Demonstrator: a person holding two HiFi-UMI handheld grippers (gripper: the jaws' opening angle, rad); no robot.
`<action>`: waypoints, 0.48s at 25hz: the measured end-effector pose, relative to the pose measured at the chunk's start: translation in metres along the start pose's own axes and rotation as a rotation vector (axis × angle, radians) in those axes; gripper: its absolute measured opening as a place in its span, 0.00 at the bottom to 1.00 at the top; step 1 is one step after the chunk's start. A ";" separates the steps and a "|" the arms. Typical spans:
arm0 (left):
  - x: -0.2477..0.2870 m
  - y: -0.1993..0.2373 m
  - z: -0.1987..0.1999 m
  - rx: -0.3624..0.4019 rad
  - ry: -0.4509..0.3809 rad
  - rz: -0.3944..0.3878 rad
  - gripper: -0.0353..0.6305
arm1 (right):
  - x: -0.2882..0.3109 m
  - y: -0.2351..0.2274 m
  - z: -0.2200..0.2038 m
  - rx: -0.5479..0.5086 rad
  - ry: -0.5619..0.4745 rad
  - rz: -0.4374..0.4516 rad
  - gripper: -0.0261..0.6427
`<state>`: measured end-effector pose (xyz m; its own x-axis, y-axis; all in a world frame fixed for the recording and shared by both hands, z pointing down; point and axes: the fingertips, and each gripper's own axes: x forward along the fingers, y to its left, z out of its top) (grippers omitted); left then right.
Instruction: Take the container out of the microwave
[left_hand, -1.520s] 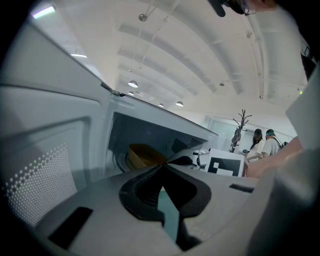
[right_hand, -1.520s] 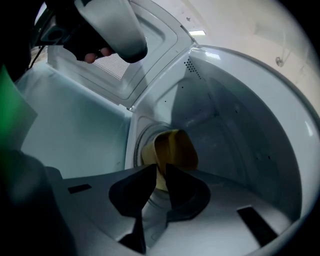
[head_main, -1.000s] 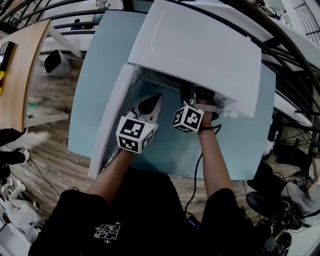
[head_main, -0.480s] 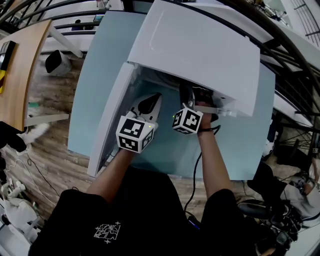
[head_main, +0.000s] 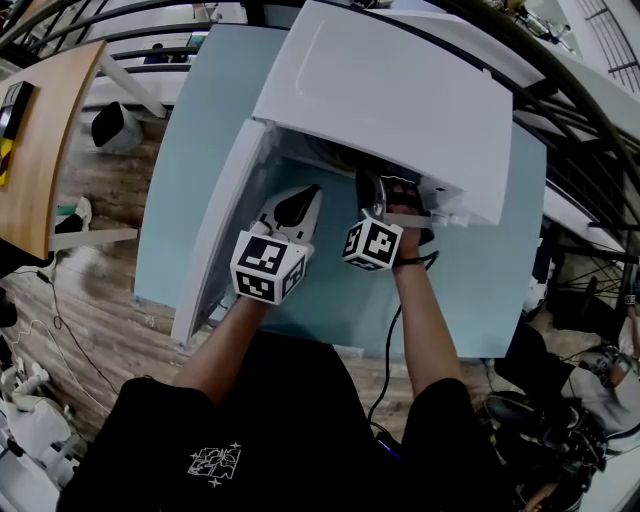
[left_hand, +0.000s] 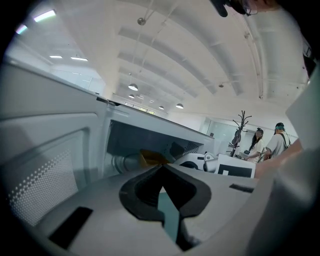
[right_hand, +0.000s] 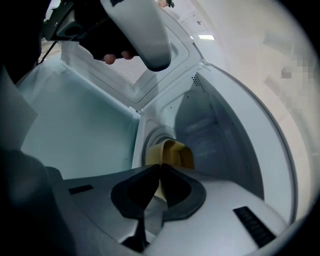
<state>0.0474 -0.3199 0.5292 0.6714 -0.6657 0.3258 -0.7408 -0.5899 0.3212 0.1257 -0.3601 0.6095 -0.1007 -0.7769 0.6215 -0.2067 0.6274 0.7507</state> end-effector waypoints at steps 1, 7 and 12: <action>-0.001 -0.001 0.000 0.001 -0.001 0.001 0.06 | -0.002 0.000 0.000 -0.001 -0.001 -0.001 0.07; -0.007 -0.010 0.001 0.010 -0.010 0.003 0.06 | -0.013 0.002 0.000 -0.008 -0.007 -0.007 0.07; -0.012 -0.012 -0.002 -0.014 -0.008 0.011 0.06 | -0.023 0.004 0.001 -0.009 -0.014 -0.013 0.07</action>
<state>0.0482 -0.3035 0.5233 0.6631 -0.6757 0.3220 -0.7476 -0.5763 0.3301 0.1262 -0.3400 0.5976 -0.1113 -0.7853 0.6090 -0.1995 0.6180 0.7605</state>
